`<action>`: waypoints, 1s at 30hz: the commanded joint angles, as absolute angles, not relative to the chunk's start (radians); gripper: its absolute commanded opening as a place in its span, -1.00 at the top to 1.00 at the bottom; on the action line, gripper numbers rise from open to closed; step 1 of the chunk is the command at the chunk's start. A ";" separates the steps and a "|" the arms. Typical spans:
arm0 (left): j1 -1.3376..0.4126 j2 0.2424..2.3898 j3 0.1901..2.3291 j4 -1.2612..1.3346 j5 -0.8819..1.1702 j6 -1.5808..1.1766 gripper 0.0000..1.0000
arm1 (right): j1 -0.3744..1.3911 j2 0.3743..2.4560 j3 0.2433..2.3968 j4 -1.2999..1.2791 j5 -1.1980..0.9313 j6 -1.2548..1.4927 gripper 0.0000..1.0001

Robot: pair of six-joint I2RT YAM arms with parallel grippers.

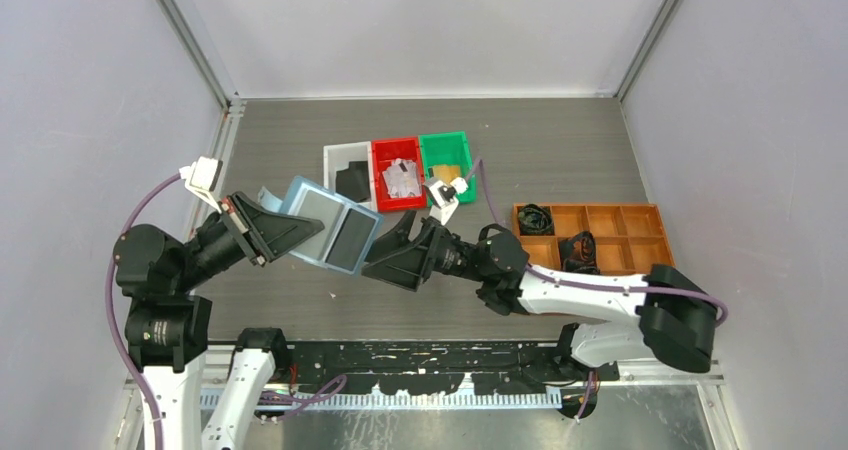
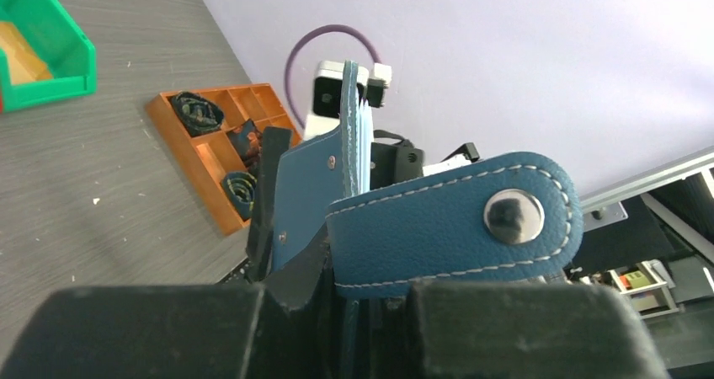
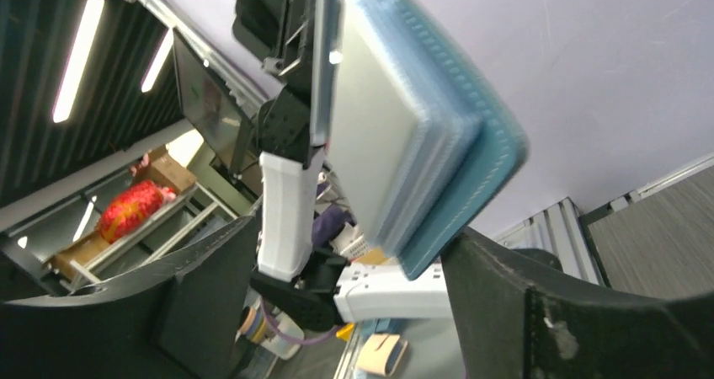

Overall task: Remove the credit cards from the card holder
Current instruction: Remove the credit card from the card holder.

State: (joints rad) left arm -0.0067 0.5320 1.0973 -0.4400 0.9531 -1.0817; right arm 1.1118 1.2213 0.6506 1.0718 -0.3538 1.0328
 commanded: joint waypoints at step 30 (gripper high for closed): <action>-0.009 0.496 1.179 -0.481 1.081 -0.629 -0.06 | 1.158 1.369 1.636 -0.954 -0.551 0.272 0.99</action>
State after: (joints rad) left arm -0.0067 0.4988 1.1114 -0.6189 0.9649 -0.7151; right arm 1.1381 1.2911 1.5307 -0.5980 -0.4126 0.4526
